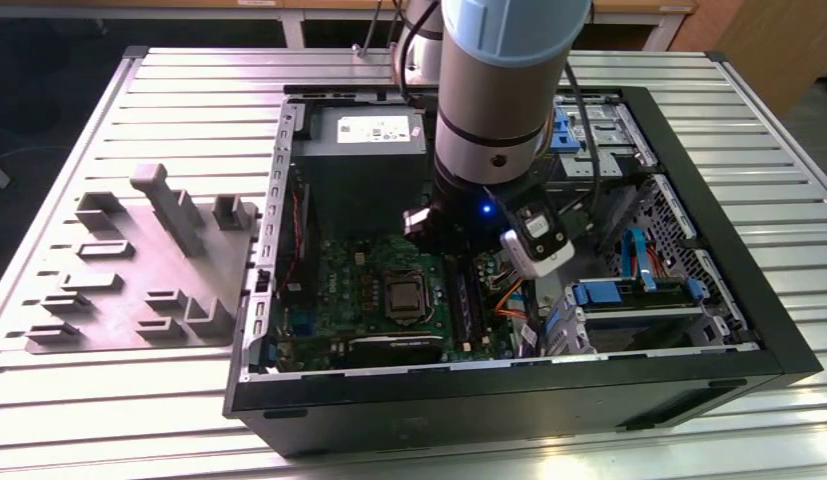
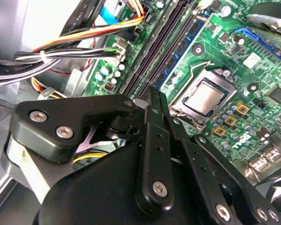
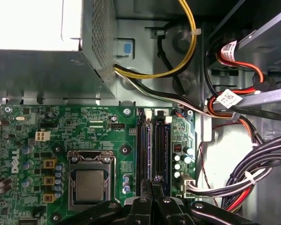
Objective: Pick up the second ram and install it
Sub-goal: 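Insert the second ram into the second slot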
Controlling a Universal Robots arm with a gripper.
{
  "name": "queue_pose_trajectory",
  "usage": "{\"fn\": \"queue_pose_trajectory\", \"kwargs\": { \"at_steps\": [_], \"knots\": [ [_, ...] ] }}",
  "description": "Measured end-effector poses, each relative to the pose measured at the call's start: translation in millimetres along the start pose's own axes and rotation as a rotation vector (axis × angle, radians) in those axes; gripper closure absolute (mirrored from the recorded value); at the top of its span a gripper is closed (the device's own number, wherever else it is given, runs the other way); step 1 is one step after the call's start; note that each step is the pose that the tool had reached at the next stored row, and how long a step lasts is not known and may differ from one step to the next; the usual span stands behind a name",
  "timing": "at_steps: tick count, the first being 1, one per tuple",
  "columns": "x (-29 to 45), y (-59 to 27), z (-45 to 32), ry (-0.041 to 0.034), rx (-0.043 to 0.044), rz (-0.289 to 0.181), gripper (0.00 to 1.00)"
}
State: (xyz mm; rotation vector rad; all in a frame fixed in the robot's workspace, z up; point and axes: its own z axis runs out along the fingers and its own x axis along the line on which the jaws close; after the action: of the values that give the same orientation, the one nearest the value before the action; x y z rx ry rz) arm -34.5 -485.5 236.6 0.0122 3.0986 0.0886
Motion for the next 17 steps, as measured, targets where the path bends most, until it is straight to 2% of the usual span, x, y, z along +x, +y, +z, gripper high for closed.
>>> {"fn": "queue_pose_trajectory", "kwargs": {
  "at_steps": [17],
  "knots": [
    [0.3, -0.8, 3.2, 0.0002, 0.0005, 0.0, 0.89]
  ]
}}
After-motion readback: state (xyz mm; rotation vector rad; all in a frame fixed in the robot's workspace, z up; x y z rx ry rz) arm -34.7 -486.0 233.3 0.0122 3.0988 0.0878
